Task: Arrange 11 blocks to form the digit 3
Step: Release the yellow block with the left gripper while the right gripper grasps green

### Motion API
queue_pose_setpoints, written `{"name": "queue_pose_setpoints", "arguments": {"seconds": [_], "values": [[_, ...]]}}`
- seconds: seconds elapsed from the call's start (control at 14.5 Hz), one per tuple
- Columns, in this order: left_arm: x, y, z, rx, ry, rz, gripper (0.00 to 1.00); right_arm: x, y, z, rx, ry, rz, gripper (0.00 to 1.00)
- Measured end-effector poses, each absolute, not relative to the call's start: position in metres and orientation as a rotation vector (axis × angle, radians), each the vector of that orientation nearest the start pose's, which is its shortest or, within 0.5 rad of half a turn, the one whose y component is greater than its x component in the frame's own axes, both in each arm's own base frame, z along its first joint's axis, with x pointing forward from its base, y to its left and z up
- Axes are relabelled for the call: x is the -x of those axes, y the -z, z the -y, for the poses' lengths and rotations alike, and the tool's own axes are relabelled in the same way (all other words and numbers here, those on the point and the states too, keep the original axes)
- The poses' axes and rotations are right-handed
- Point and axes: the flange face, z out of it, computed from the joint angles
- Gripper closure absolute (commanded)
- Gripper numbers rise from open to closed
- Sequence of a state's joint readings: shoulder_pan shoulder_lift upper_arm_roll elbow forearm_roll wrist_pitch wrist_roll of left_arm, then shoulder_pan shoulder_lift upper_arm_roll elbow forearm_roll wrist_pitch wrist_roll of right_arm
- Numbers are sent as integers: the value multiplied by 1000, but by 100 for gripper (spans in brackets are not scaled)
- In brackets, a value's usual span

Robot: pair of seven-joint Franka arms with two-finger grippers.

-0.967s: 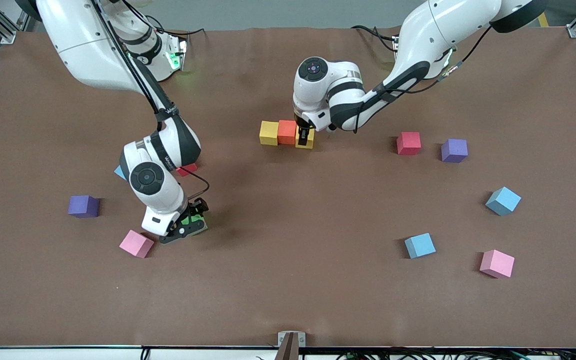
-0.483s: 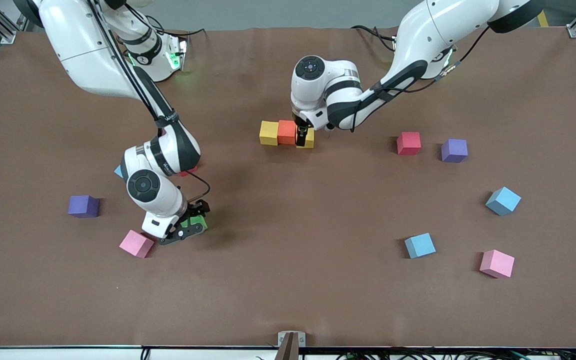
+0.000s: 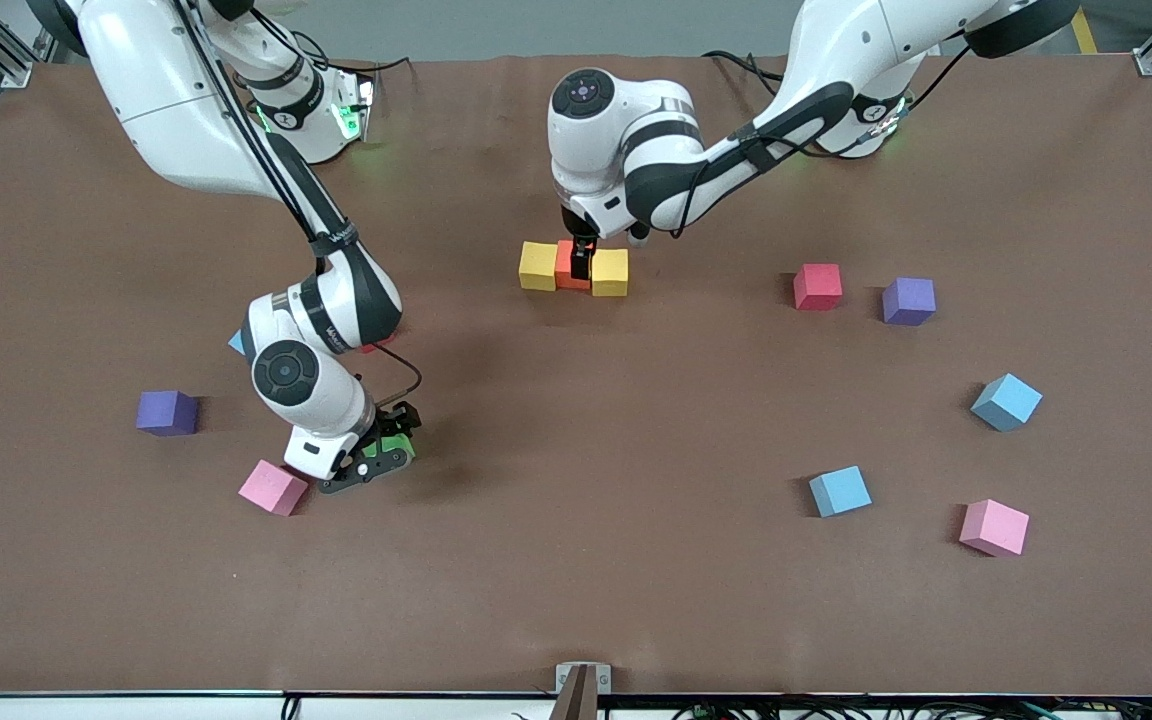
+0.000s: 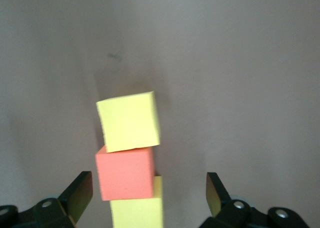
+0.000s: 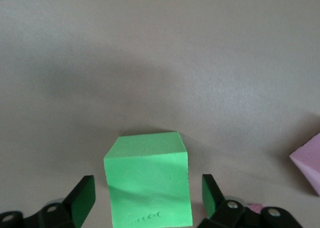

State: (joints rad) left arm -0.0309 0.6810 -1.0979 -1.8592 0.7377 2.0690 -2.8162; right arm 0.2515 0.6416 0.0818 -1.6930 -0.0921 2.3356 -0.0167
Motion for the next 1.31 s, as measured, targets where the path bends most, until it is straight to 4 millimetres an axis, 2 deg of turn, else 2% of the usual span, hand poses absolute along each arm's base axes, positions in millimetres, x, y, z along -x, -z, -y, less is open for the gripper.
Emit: {"name": "queue_pose_setpoints", "arguments": {"seconds": [0.14, 0.35, 0.55, 0.62, 0.69, 0.76, 0.9, 1.04, 1.31], "values": [[-371, -327, 514, 2425, 104, 1977, 0, -643, -223, -215, 3094, 8, 636, 10], [-417, -355, 499, 2452, 170, 1944, 0, -644, -218, -215, 3093, 0, 638, 11], [-467, -389, 479, 2618, 188, 1767, 0, -644, -216, -215, 3092, -5, 637, 18], [-484, -399, 469, 2679, 195, 1687, 0, -644, -216, -215, 3092, -5, 637, 21], [-501, -407, 457, 2727, 197, 1619, 0, -644, -216, -214, 3092, -5, 636, 34], [-519, -413, 443, 2767, 194, 1556, 0, -644, -216, -214, 3092, -5, 635, 41], [-551, -419, 411, 2833, 190, 1392, 0, -645, -218, -214, 3091, -1, 632, 48], [-570, -425, 384, 2863, 179, 1235, 0, -646, -218, -214, 3090, -1, 630, 53], [-589, -442, 359, 2939, 171, 928, 0, -646, -218, -217, 3080, -6, 543, 58]]}}
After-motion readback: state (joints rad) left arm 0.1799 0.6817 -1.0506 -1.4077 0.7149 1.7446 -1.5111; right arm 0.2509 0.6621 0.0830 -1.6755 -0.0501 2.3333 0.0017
